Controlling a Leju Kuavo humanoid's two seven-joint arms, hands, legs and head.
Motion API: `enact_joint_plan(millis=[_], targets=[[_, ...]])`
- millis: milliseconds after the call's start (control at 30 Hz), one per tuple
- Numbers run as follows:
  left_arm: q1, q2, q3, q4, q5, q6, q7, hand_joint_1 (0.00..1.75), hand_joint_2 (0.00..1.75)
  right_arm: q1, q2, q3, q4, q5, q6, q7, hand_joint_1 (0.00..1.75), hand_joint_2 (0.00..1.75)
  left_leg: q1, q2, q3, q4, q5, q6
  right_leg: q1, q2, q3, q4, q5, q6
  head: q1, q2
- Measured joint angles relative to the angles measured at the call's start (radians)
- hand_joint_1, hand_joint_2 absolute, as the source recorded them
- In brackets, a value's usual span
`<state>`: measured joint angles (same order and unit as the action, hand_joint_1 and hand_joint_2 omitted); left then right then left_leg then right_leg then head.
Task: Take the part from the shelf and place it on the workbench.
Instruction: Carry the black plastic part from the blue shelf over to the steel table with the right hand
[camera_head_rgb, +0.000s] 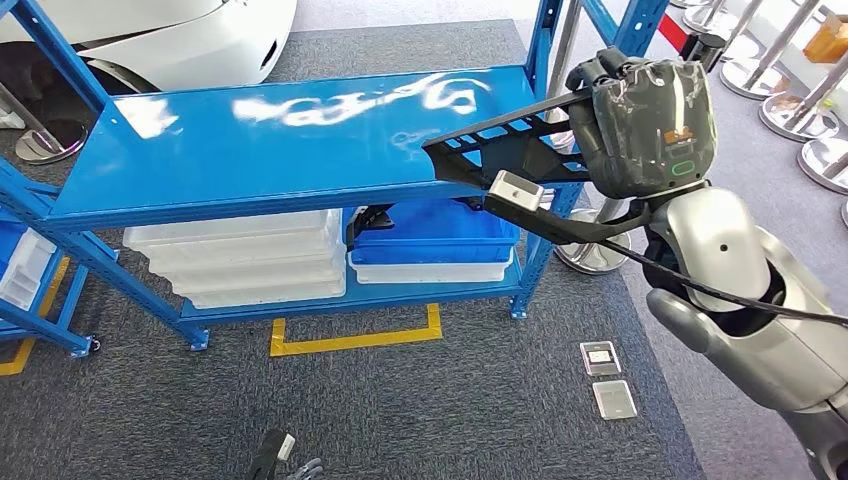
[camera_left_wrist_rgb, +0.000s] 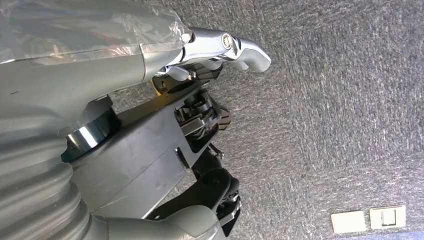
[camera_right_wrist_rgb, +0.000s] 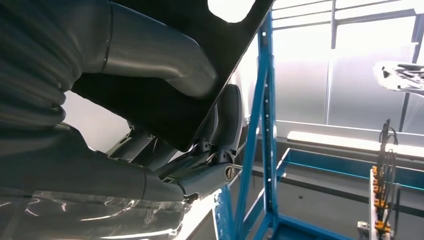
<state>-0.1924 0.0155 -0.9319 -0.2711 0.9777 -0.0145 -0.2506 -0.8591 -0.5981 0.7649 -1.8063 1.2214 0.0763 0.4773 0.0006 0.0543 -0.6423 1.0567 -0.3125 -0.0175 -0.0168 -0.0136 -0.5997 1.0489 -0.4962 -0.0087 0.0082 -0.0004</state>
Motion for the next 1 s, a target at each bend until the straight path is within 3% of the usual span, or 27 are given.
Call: enact_joint_plan(millis=[67,133,200,233,267,367,400,433,533,600,667,733,767,800,867,900,1000], targets=[[0.0,0.0,0.002,0.0,0.0,0.0,0.0,0.0,1.75,-0.001,0.0,0.0,0.0,0.0,0.0,0.0,1.75,1.75,0.003,-0.016,-0.013,0.032,-0.031,-0.013,-0.003,0.006,-0.007,-0.005,0.013,-0.015,-0.005,0.0],[0.002,0.0,0.002,0.0,0.0,0.0,0.0,0.0,1.75,-0.001,0.0,0.0,0.0,-0.001,0.0,0.0,1.75,1.75,0.005,-0.039,-0.049,0.138,-0.11,-0.023,-0.005,0.013,-0.019,-0.008,0.026,-0.025,-0.014,0.0],[0.002,0.0,0.002,0.0,0.001,0.0,0.0,0.0,1.75,0.001,0.0,0.001,0.0,-0.002,0.0,0.001,1.75,1.75,0.008,-0.045,-0.084,0.255,-0.173,-0.026,-0.004,0.024,-0.034,-0.007,0.037,-0.028,-0.021,0.0],[0.003,0.0,0.002,0.0,0.002,-0.001,0.0,0.0,1.75,0.001,0.0,0.001,0.0,-0.003,0.0,0.001,1.75,1.75,0.008,-0.046,-0.083,0.275,-0.179,-0.026,-0.004,0.03,-0.041,-0.007,0.043,-0.027,-0.024,0.0],[0.003,0.0,0.002,0.0,0.002,-0.001,0.0,0.0,1.75,0.002,0.0,0.001,0.0,-0.003,0.0,0.001,1.75,1.75,0.009,-0.047,-0.061,0.255,-0.167,-0.024,-0.004,0.038,-0.047,-0.007,0.049,-0.025,-0.026,0.0],[0.002,0.0,0.003,0.0,0.005,-0.001,0.0,0.0,1.75,0.001,0.0,0.001,0.0,-0.004,0.0,0.002,1.75,1.75,0.01,-0.078,0.062,0.056,-0.096,-0.011,-0.005,0.059,-0.059,-0.006,0.063,-0.012,-0.036,0.0],[0.002,0.0,0.003,0.0,0.006,-0.001,0.0,0.0,1.75,0.001,0.0,0.001,0.0,-0.004,0.0,0.002,1.75,1.75,0.009,-0.089,0.086,0.01,-0.084,-0.007,-0.006,0.064,-0.062,-0.006,0.068,-0.006,-0.037,0.0],[0.002,0.0,0.003,0.0,0.006,-0.001,0.0,0.0,1.75,0.001,0.0,0.001,0.0,-0.005,0.0,0.003,1.75,1.75,0.007,-0.096,0.095,-0.012,-0.08,-0.004,-0.007,0.068,-0.065,-0.007,0.073,0.001,-0.038,0.0],[0.001,0.0,0.003,0.0,0.007,-0.001,0.0,0.0,1.75,0.001,0.0,0.0,0.0,-0.006,0.0,0.004,1.75,1.75,0.006,-0.078,0.09,-0.023,-0.062,0.01,-0.009,0.072,-0.072,-0.008,0.08,0.021,-0.035,0.0],[0.0,-0.001,0.004,0.0,0.007,-0.001,0.0,0.0,1.75,0.0,0.0,0.0,0.0,-0.008,0.0,0.005,1.75,1.75,0.009,-0.063,0.083,-0.034,-0.045,0.023,-0.008,0.048,-0.096,0.044,0.035,0.027,-0.026,0.0],[0.002,-0.001,0.004,0.0,0.007,-0.001,0.0,0.0,1.75,0.001,-0.001,0.0,0.0,-0.009,0.0,0.005,1.75,1.75,0.007,-0.048,0.067,-0.035,-0.034,0.03,-0.008,0.026,-0.144,0.171,-0.043,0.033,-0.011,0.0],[0.004,-0.001,0.004,0.0,0.007,-0.001,0.0,0.0,1.75,0.005,-0.001,0.0,0.0,-0.009,0.0,0.005,1.75,1.75,0.005,-0.033,0.051,-0.031,-0.026,0.029,-0.008,0.022,-0.168,0.262,-0.082,0.037,-0.001,0.0],[0.005,-0.001,0.004,0.0,0.007,-0.001,0.0,0.0,1.75,0.005,-0.001,0.0,0.0,-0.009,0.0,0.005,1.75,1.75,0.005,-0.026,0.045,-0.028,-0.024,0.029,-0.008,0.02,-0.152,0.254,-0.074,0.038,0.004,0.0],[0.005,-0.001,0.004,0.0,0.007,-0.001,0.0,0.0,1.75,0.006,-0.001,0.0,0.0,-0.009,0.0,0.005,1.75,1.75,0.005,-0.02,0.04,-0.024,-0.023,0.028,-0.008,0.015,-0.116,0.206,-0.052,0.037,0.008,0.0],[0.004,-0.001,0.004,0.0,0.007,-0.001,0.0,0.0,1.75,0.005,-0.001,0.0,0.0,-0.009,0.0,0.005,1.75,1.75,0.003,-0.008,0.033,-0.014,-0.024,0.022,-0.003,-0.009,-0.032,0.067,-0.012,0.03,0.016,0.0],[0.004,-0.001,0.004,0.0,0.007,-0.001,0.0,0.0,1.75,0.004,-0.001,0.0,0.0,-0.009,0.0,0.005,1.75,1.75,0.001,-0.004,0.03,-0.01,-0.023,0.018,0.0,-0.017,-0.007,0.021,-0.002,0.023,0.019,0.0],[0.004,-0.001,0.004,0.0,0.007,-0.001,-0.002,0.0,1.75,0.004,-0.001,0.0,0.0,-0.01,0.0,0.007,1.75,1.75,-0.002,0.008,0.027,-0.008,-0.018,0.005,0.006,-0.009,-0.001,-0.006,0.007,0.002,0.017,0.0]])
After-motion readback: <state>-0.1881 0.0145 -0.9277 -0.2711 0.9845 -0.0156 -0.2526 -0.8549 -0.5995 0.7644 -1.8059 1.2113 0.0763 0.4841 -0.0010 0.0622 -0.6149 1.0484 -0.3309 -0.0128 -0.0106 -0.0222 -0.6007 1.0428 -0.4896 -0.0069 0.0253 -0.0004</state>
